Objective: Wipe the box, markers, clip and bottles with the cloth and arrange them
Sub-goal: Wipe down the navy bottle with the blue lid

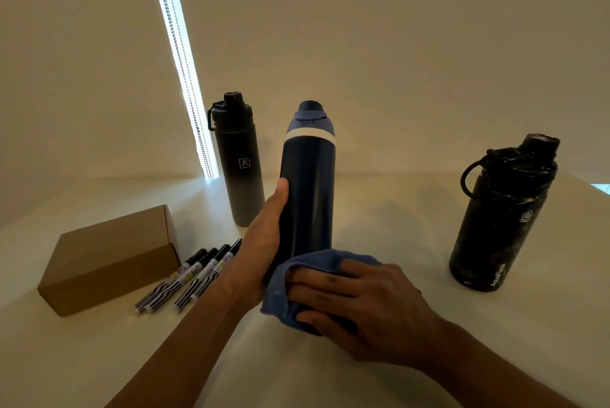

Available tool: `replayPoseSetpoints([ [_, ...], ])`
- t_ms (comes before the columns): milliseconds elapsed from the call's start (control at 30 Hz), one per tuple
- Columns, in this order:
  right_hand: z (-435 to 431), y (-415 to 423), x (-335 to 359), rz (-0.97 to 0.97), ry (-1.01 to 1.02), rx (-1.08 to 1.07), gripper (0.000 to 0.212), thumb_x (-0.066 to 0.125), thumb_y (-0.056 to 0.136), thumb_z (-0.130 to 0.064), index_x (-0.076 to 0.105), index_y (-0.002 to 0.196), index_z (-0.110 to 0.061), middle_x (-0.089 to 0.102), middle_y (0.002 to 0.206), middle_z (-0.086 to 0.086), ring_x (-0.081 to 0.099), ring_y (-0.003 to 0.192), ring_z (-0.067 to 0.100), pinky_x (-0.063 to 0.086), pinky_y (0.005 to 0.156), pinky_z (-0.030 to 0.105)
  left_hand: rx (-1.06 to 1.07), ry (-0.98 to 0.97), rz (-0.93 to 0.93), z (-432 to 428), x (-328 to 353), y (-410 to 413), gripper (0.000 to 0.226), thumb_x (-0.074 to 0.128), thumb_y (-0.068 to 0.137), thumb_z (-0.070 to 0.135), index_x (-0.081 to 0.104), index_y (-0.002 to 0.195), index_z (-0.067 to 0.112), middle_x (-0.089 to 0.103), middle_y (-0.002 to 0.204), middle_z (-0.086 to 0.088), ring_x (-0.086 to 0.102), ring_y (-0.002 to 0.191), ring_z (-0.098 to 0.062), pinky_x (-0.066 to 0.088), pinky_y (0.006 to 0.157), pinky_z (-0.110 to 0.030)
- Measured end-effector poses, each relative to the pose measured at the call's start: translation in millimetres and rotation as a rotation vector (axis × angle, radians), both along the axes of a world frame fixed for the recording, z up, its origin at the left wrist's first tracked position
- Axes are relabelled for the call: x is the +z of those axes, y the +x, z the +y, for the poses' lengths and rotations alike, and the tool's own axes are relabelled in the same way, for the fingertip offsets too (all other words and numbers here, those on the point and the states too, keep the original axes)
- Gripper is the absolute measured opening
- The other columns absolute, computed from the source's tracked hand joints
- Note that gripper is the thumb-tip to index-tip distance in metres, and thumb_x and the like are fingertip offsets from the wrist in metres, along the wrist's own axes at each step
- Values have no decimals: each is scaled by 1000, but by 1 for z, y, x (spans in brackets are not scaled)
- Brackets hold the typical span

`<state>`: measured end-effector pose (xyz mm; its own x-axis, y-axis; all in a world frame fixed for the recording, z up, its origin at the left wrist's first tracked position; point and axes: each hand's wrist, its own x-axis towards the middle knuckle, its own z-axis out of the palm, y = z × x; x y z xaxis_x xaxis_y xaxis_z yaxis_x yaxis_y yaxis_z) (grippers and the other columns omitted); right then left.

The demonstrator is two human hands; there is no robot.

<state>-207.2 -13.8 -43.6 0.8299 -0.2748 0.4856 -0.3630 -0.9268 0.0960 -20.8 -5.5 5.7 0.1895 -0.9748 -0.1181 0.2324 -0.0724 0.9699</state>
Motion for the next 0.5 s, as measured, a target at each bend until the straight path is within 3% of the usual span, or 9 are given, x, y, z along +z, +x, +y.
replayPoseSetpoints([
  [33, -3, -2, -1, 1, -34, 10, 43, 46, 106, -51, 45, 148, -43, 48, 151, -23, 62, 101, 6, 45, 80, 11, -7, -3, -3, -2, -2, 0, 51, 49, 95, 67, 56, 119, 23, 72, 111, -13, 72, 100, -29, 60, 80, -42],
  [100, -11, -7, -2, -14, -125, -53, 46, 48, 102, -53, 43, 147, -40, 58, 141, -17, 59, 84, 7, 44, 65, 16, -2, -22, -29, 1, -3, -2, 51, 51, 95, 66, 59, 116, 21, 72, 108, -11, 71, 97, -25, 58, 79, -40],
  [200, -26, -13, 5, -194, -120, -260, 46, 35, 105, -53, 41, 145, -31, 68, 113, -5, 47, 75, 6, 42, 57, 17, -55, -75, -149, 3, -11, -2, 59, 53, 93, 73, 67, 119, 22, 78, 104, -1, 75, 96, -19, 61, 84, -39],
  [267, -33, -17, 10, -395, -1, -362, 49, 22, 109, -53, 38, 148, -27, 67, 104, -2, 49, 77, 8, 50, 58, 23, -84, -118, -182, 7, -14, -6, 54, 49, 93, 68, 63, 121, 24, 80, 93, 1, 78, 87, -17, 62, 74, -31],
  [367, -36, -23, 17, -508, 98, -444, 55, 16, 109, -56, 34, 154, -29, 62, 112, -8, 51, 87, 9, 53, 68, 27, -163, -185, -281, 9, -22, -14, 52, 50, 91, 64, 59, 128, 29, 78, 105, 3, 77, 99, -17, 64, 82, -32],
  [500, -29, -26, 30, -553, 98, -389, 55, 20, 110, -53, 27, 159, -30, 54, 142, -11, 50, 97, 12, 50, 77, 28, -174, -294, -404, 11, -23, -20, 61, 64, 86, 72, 54, 132, 34, 73, 119, 10, 74, 108, -13, 64, 87, -35],
])
